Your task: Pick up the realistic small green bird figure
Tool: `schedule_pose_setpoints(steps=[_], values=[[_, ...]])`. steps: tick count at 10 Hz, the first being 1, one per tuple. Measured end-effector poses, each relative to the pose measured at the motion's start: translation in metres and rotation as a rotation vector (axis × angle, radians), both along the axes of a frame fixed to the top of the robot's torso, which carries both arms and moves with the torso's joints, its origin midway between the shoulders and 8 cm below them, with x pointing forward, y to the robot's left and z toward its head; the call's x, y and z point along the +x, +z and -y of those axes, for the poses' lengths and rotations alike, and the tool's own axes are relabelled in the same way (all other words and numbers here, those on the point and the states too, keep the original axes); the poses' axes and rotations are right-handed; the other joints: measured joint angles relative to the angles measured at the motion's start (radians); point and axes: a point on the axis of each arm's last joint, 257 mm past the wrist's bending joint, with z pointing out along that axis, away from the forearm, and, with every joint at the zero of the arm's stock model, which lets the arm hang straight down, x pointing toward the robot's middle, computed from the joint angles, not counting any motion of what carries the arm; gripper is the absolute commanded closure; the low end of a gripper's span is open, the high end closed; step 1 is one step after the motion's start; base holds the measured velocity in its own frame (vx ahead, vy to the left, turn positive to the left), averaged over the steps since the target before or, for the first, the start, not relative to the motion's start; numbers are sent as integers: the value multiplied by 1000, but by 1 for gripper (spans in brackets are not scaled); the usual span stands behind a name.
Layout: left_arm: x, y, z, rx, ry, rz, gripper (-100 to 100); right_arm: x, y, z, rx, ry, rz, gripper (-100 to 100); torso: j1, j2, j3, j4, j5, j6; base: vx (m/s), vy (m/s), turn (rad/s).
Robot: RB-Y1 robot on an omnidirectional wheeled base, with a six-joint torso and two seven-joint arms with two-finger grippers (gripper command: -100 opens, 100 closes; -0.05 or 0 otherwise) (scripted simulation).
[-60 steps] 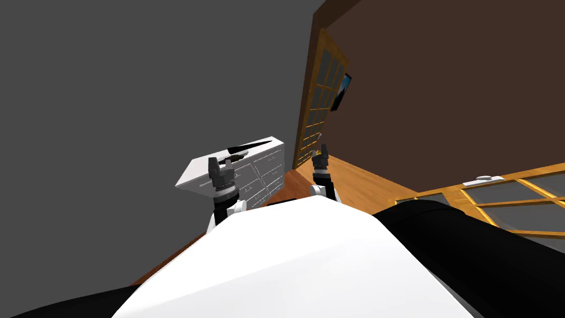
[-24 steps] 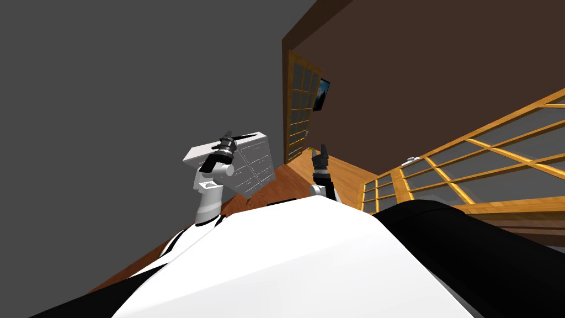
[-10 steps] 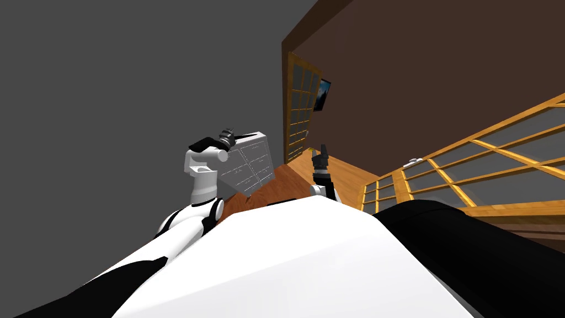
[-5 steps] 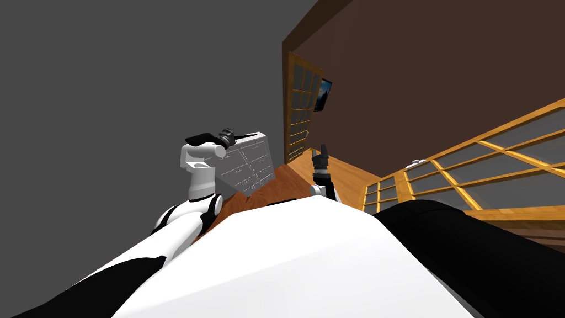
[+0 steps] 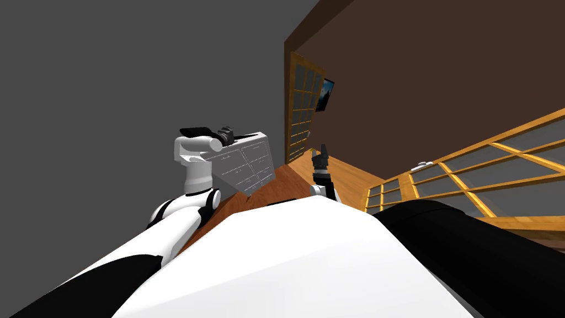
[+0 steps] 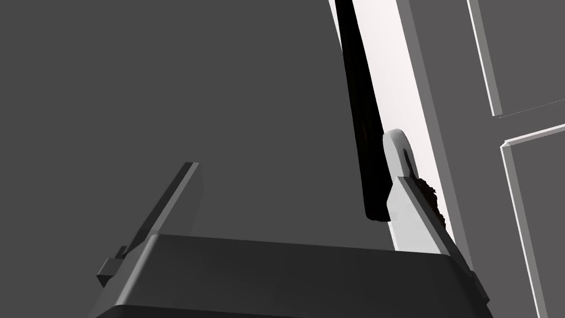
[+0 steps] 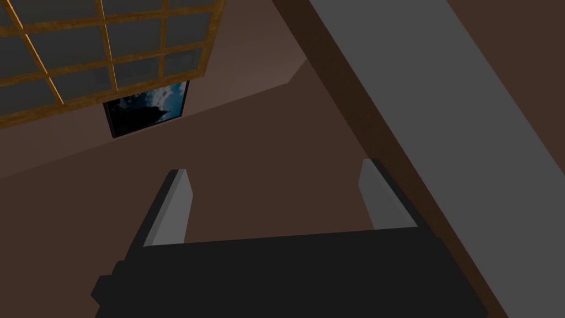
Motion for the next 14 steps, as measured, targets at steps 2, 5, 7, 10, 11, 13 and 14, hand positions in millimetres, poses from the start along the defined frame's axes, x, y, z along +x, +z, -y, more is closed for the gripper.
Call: schedule_pose_setpoints(steps=[2,5,7,10,11,13,14], values=[[2,0,-2,-5,5,-40,-100,0,0,0,0,0,0,0,0,0,0,0,0,0,29,-10,54],[4,-1,-6,-13,14,-104,-100,0,0,0,0,0,0,0,1,-1,0,0,0,0,30,-6,39],[1,-7,-8,-17,22,-149,-100,0,0,0,0,0,0,0,1,0,0,0,0,0,30,-1,25],[0,-9,-13,-27,33,-215,-100,0,0,0,0,0,0,0,1,0,0,0,0,0,38,-3,46],[0,-7,-14,-33,37,-237,-100,0,0,0,0,0,0,0,1,-1,-1,0,0,0,51,-2,40],[-3,-12,-17,-38,45,-281,-100,0,0,0,0,0,0,0,1,-1,-1,0,0,0,40,0,29],[-4,-11,-19,-44,50,-303,-100,0,0,0,0,0,0,0,1,-2,-1,0,0,0,58,1,55]])
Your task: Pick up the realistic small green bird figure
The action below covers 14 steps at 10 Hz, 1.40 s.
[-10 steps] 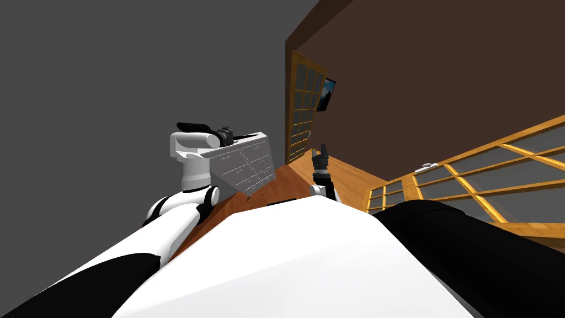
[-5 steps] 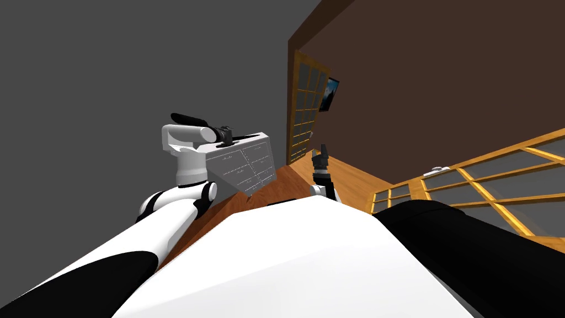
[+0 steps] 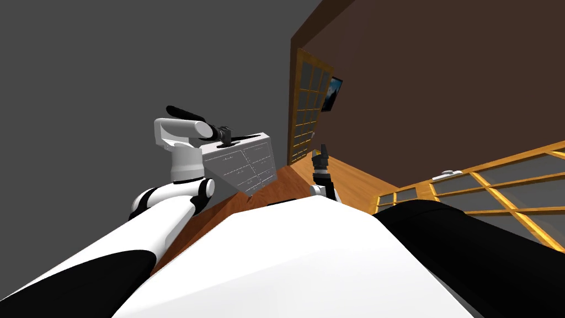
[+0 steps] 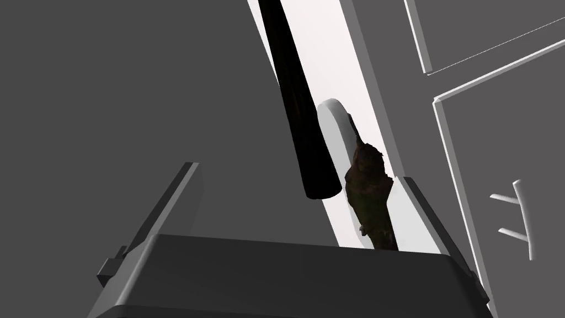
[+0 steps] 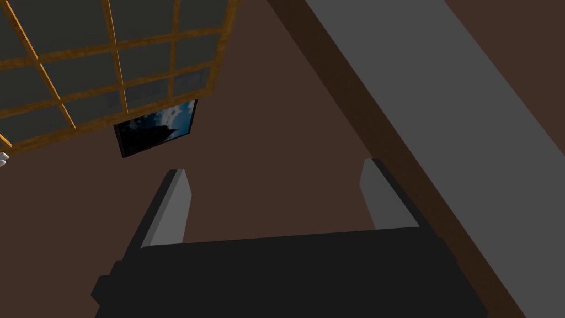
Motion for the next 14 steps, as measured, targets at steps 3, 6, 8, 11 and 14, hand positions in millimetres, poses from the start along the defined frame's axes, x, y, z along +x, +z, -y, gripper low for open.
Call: schedule_pose_setpoints(steps=[3,6,8,11,14], values=[[-7,-3,-5,-15,17,-79,-100,0,0,0,0,0,0,0,0,-2,-1,-1,0,0,68,2,37],[-15,-10,-10,-26,34,-157,-100,0,0,0,0,0,0,0,1,-1,-1,-1,0,0,74,13,61],[-22,-14,-14,-38,48,-217,-100,0,0,0,0,0,0,0,0,-2,-2,-1,0,0,97,5,58],[-34,-21,-19,-56,72,-312,-100,0,0,0,0,0,0,0,1,-4,-3,-1,0,0,98,13,41],[-49,-32,-24,-69,94,-403,-100,0,0,0,0,0,0,0,1,-2,-2,-1,1,0,90,11,47]])
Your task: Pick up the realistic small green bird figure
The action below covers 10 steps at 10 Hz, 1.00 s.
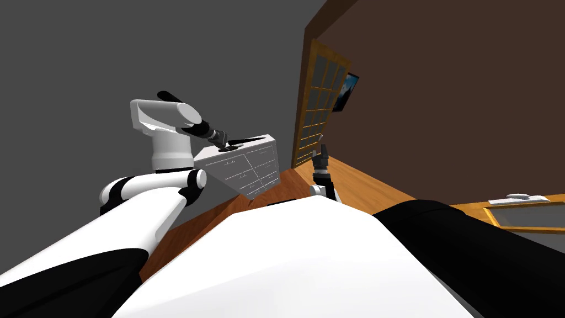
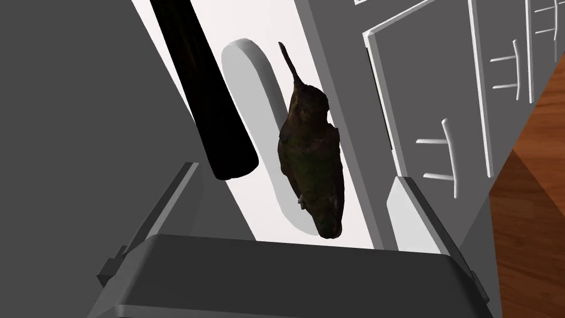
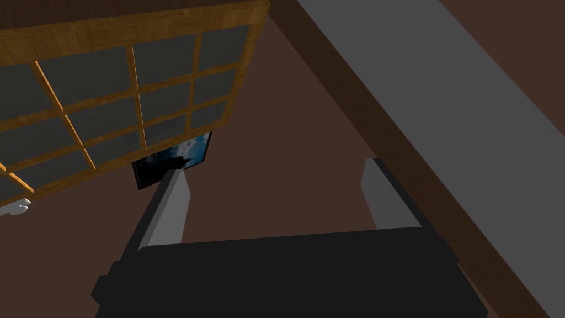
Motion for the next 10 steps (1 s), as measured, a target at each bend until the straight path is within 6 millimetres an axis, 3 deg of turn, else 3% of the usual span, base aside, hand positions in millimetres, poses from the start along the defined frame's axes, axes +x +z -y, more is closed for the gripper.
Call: schedule_pose_setpoints(steps=[10], values=[[-55,-38,-9,-29,61,-297,-100,0,0,0,0,0,0,0,1,0,0,0,0,0,96,21,19]])
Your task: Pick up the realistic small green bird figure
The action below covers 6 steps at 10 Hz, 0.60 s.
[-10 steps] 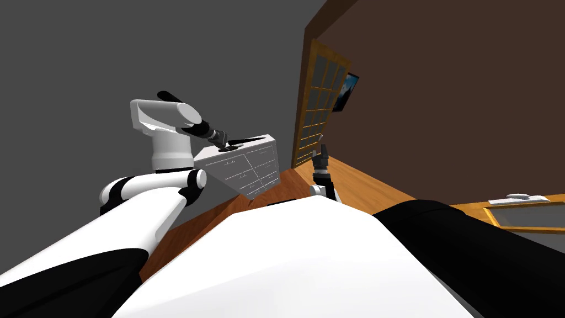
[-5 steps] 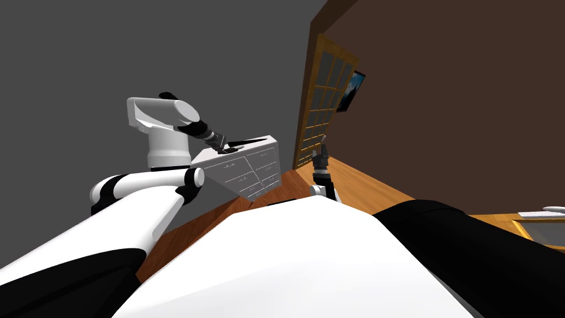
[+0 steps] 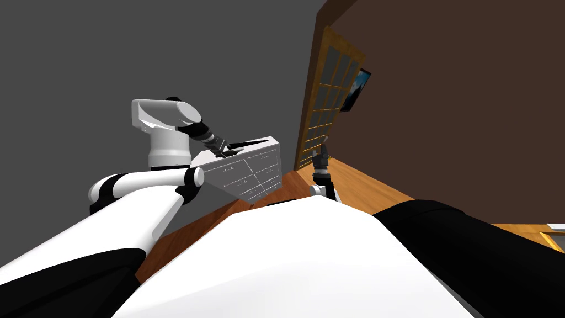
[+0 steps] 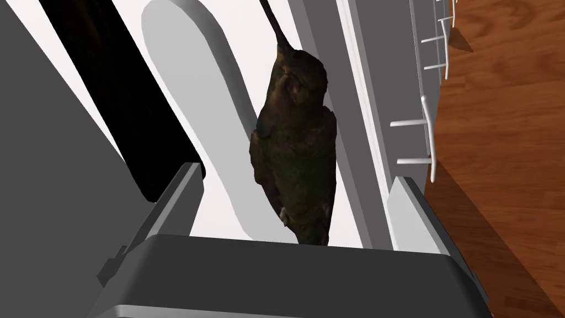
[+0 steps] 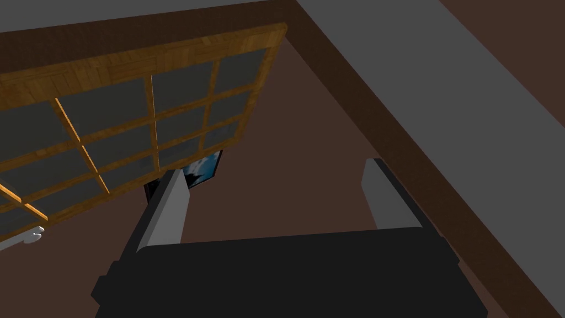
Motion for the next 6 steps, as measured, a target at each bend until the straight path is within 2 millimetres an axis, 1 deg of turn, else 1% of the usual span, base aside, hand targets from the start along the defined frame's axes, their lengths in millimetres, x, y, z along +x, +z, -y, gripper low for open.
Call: schedule_pose_setpoints(steps=[1,2,5,6], values=[[-1,-1,0,0,1,-5,0,0,0,0,0,0,0,0,-1,3,1,1,0,0,7,2,0],[-1,-1,0,0,1,-4,-100,0,0,0,0,0,0,0,-2,4,3,1,0,0,1,3,-14],[7,-17,-1,2,4,-4,-100,0,0,0,0,0,0,0,-2,6,4,2,0,0,-3,3,-8],[8,-18,-1,2,4,-2,100,0,0,0,0,0,0,0,-2,6,4,2,-1,0,0,0,0]])
